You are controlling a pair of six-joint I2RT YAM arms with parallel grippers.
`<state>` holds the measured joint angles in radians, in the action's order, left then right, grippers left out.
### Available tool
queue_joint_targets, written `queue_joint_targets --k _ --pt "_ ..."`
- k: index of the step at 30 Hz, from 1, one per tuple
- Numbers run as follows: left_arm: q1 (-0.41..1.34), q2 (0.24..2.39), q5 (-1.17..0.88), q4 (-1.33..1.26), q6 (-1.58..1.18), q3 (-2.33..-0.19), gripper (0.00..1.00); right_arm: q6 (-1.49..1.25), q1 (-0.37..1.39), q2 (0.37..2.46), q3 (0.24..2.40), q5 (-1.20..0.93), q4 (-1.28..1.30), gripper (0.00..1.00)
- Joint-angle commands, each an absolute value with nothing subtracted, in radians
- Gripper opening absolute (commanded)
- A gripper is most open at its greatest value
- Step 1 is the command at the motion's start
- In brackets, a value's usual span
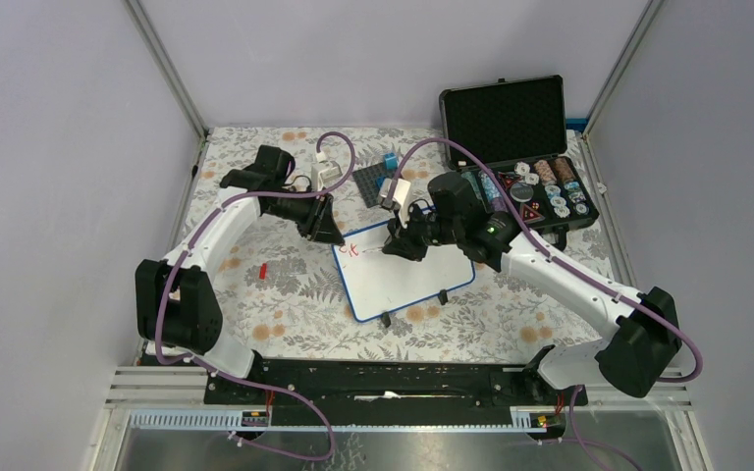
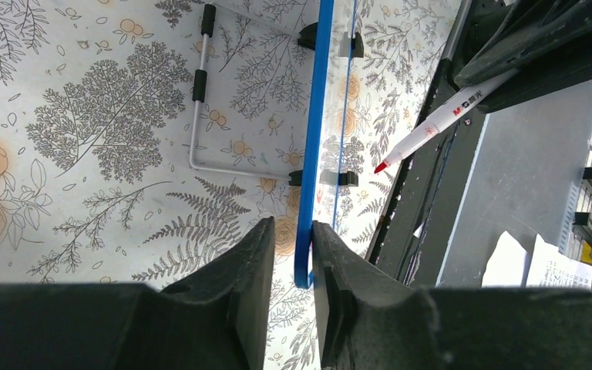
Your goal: Write a sentence on the whiteboard
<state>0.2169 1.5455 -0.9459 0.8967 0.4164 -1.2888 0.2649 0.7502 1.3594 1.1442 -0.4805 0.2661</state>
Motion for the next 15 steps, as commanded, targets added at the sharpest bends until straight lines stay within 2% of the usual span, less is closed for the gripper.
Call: queue_joint_targets --k 1,15 --pt "0.216 1.516 -0.981 0.842 0.398 -1.283 0.27 0.257 0.748 1.354 1.135 -0.473 0.211 0.00" --pt "0.216 1.517 -0.981 0.835 0.397 -1.269 0.05 0.240 0.750 1.377 1.138 -0.440 0.168 0.00"
